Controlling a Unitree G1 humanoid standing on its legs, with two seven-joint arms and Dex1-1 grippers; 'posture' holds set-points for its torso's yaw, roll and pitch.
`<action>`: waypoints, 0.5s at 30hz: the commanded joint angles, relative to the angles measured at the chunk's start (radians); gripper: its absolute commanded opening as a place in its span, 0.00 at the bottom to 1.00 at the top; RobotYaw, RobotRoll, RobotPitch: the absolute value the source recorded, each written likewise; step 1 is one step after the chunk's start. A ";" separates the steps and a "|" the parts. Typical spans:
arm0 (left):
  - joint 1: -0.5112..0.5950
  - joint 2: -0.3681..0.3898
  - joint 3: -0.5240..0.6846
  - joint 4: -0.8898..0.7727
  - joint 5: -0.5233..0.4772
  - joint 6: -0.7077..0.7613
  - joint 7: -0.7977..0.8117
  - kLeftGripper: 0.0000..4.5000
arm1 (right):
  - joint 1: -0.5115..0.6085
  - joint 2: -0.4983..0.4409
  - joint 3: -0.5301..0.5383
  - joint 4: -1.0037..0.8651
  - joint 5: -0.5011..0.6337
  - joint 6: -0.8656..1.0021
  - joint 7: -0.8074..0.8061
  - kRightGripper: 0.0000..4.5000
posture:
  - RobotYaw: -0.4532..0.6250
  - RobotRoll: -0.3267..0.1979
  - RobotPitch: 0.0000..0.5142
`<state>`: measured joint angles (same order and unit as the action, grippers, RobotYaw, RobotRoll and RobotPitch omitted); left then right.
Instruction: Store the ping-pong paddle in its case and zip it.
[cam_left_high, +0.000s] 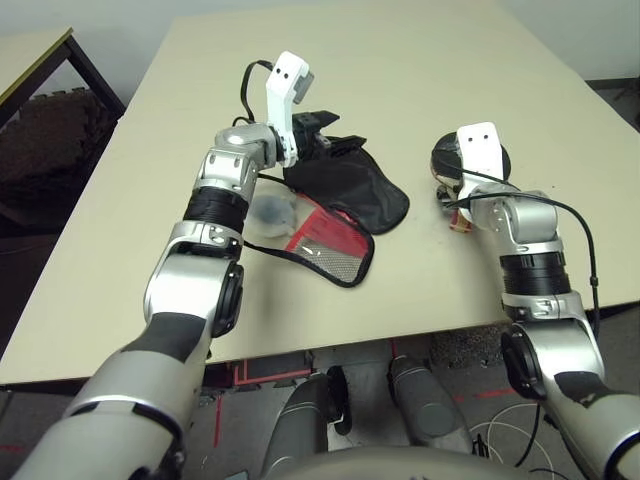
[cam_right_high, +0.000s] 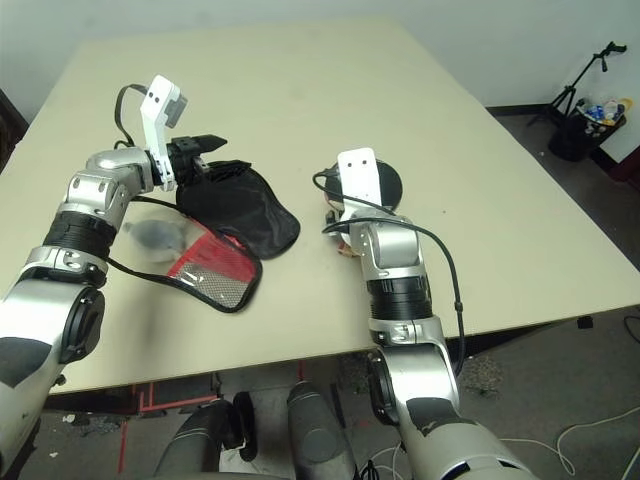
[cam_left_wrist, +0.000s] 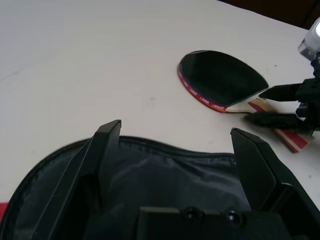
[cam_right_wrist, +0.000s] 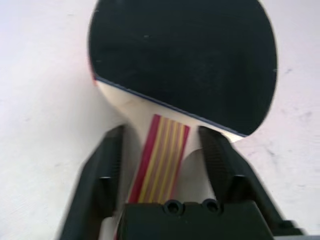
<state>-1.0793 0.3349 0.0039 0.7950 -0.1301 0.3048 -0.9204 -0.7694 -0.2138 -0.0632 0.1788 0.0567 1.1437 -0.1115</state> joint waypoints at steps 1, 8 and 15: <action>0.014 0.002 -0.002 -0.009 -0.006 0.012 0.002 1.00 | 0.003 0.018 -0.013 0.035 -0.012 0.015 -0.004 0.45 | 0.17 0.62 0.31; 0.012 -0.001 -0.007 -0.003 -0.008 0.014 0.001 1.00 | -0.004 0.017 -0.048 0.053 -0.026 0.011 -0.012 0.42 | 0.17 0.62 0.31; -0.037 0.032 0.035 -0.011 -0.029 0.019 0.039 1.00 | -0.047 -0.067 0.028 0.016 -0.033 -0.040 0.097 0.42 | 0.18 0.62 0.30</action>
<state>-1.0944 0.3454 0.0171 0.7925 -0.1519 0.3155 -0.8967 -0.7886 -0.2699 -0.0578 0.2050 0.0279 1.1310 -0.0489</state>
